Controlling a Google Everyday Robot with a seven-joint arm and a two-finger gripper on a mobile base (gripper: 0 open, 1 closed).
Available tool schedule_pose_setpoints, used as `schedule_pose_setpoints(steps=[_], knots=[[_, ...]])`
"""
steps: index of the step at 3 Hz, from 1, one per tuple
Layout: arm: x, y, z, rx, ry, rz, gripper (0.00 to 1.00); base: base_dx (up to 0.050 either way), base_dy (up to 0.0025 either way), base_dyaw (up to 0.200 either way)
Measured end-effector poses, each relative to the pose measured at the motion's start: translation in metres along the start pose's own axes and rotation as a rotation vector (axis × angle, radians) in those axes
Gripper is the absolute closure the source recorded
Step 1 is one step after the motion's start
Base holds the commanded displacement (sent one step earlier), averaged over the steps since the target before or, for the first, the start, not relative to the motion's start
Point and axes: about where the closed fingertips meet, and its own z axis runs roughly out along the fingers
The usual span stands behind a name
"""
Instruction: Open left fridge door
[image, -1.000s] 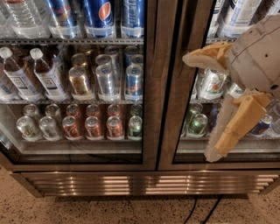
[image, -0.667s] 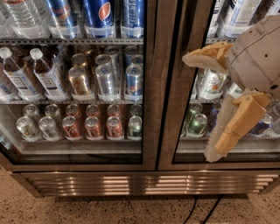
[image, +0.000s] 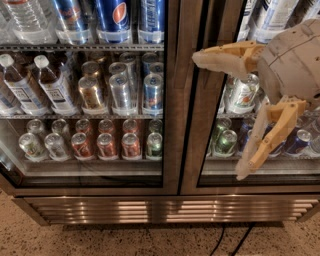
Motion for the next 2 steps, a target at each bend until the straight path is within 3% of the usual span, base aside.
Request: schedule_pose_setpoints(steps=[1,2], knots=[[-0.021,0.002,-0.008,-0.052,-0.237,-0.079,0.00,0.000,0.00000,0.000],[-0.035,0.003,-0.018,-0.076,-0.385,-0.122,0.00,0.000,0.00000,0.000]])
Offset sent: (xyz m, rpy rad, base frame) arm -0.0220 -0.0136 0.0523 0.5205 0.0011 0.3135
